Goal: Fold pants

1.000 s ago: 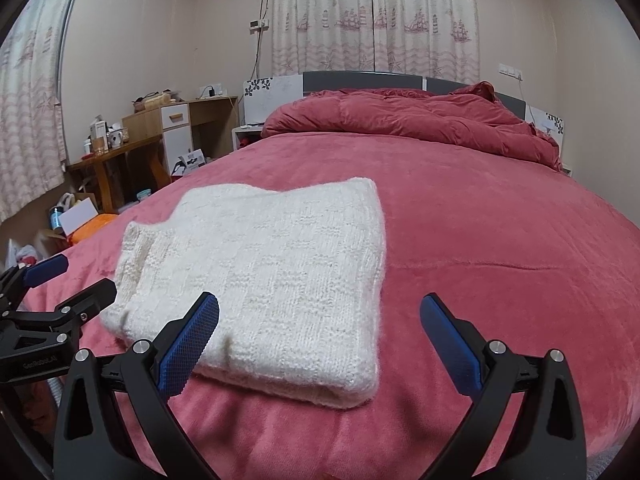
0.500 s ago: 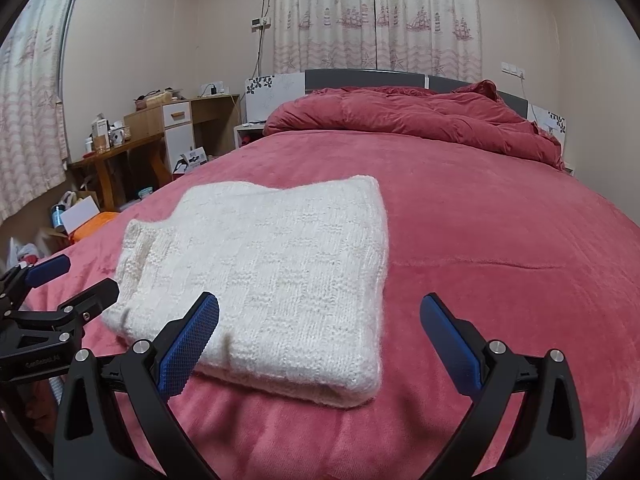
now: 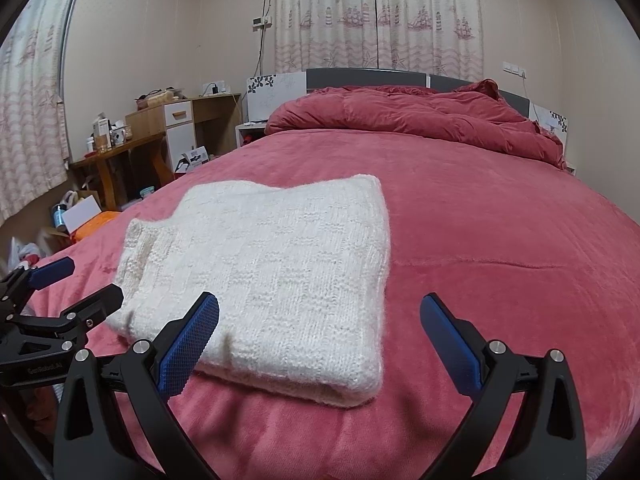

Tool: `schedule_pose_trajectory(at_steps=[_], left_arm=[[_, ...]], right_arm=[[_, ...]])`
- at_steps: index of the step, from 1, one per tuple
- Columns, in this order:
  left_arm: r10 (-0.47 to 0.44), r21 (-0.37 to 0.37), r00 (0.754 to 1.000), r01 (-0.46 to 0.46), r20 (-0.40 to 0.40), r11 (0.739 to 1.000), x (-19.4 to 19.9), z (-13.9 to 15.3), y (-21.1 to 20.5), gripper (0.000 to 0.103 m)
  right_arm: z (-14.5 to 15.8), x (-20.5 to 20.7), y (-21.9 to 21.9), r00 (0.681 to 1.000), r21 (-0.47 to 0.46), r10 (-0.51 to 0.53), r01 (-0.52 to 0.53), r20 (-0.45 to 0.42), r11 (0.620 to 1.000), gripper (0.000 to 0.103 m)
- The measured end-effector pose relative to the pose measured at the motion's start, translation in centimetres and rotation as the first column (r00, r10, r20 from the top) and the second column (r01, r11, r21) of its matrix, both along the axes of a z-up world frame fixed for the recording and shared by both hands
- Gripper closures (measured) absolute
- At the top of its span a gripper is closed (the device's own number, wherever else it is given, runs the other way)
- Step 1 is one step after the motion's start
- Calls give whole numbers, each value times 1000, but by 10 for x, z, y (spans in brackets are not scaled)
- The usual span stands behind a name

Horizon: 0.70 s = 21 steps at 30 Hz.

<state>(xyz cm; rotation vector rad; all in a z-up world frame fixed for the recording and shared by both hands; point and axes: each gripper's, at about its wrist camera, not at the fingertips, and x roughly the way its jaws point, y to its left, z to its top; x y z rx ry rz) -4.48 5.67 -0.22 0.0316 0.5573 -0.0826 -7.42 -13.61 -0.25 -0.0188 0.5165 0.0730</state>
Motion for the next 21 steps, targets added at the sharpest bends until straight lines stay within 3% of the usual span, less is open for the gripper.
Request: schedule_pose_trajectory(at_steps=[21], left_arm=[[-7,-7,1000,7,-5,1000,4,-2,1,2]], right_arm=[[0,-1,-3,1000,2,7,-7,-2,1000,3]])
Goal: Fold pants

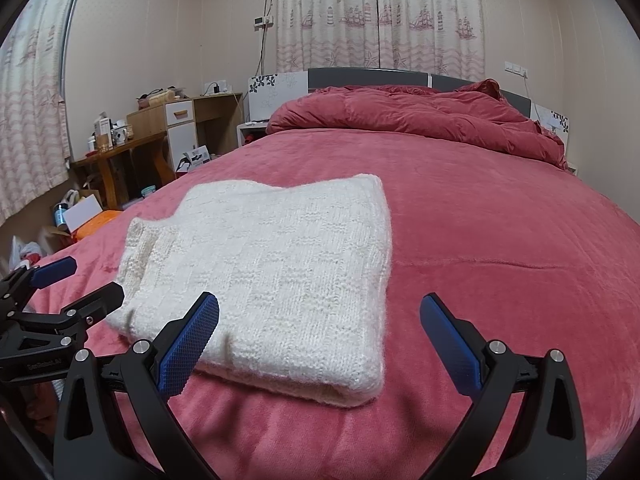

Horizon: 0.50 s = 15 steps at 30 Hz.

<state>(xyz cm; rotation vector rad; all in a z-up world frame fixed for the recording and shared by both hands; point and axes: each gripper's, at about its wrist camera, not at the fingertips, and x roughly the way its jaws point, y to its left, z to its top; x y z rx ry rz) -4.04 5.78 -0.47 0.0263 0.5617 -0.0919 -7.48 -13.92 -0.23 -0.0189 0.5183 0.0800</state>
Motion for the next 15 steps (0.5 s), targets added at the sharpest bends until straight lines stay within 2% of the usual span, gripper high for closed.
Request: schedule_pose_trajectory(at_steps=[15], left_arm=[[10,-24,999,-11,-35,1000,8,-5,7,2]], right_arm=[[2,3,-9,1000,3,2,-2,8,1000,3]])
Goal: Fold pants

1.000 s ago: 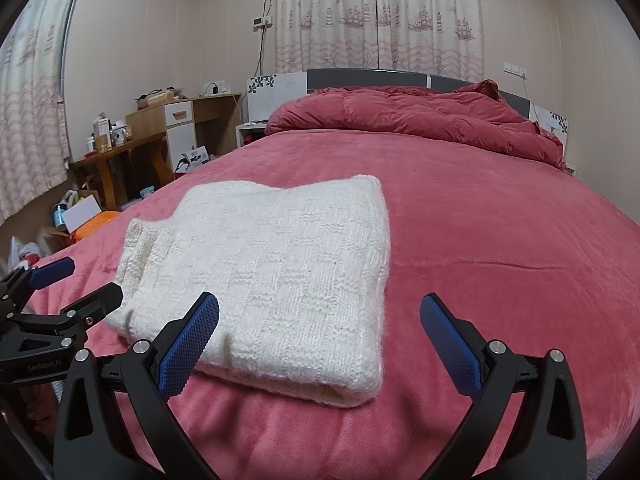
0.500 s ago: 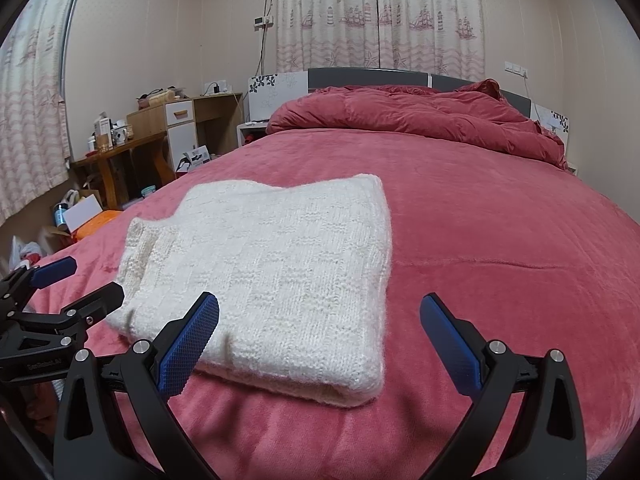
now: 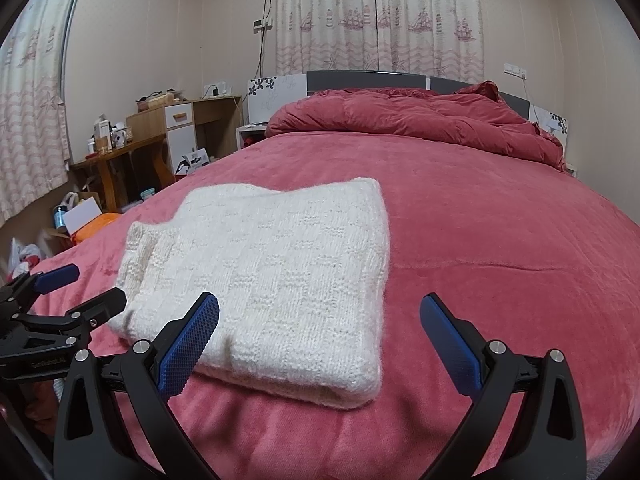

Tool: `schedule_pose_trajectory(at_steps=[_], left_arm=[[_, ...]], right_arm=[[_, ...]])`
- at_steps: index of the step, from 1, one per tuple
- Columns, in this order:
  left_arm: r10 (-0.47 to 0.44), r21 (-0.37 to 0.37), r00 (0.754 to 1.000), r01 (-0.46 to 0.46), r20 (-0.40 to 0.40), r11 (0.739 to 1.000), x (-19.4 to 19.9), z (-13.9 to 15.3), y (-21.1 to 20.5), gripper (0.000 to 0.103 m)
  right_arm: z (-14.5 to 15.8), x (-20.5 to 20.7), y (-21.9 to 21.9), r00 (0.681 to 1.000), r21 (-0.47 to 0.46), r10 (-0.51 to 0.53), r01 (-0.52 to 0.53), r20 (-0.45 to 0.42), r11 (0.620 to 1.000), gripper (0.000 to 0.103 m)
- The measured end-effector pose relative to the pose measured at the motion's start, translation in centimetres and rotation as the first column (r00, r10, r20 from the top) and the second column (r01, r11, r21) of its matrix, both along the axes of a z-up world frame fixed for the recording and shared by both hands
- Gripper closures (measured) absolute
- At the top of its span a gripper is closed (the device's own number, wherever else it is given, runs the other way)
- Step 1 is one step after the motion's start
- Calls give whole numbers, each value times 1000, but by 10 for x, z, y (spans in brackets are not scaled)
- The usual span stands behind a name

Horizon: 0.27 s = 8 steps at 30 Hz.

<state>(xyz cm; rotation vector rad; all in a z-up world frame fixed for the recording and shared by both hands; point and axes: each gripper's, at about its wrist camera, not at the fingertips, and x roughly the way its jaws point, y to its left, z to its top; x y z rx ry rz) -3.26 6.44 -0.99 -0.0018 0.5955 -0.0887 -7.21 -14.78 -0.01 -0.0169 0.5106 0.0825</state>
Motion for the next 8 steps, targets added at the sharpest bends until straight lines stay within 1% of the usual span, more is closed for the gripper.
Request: schedule_pose_trajectory(at_steps=[8], left_arm=[[7,-23,999,-7,-36,1000,5,-3,5,2]], right_arm=[[3,2,-6,1000,22,-8,8,-2,1000,3]])
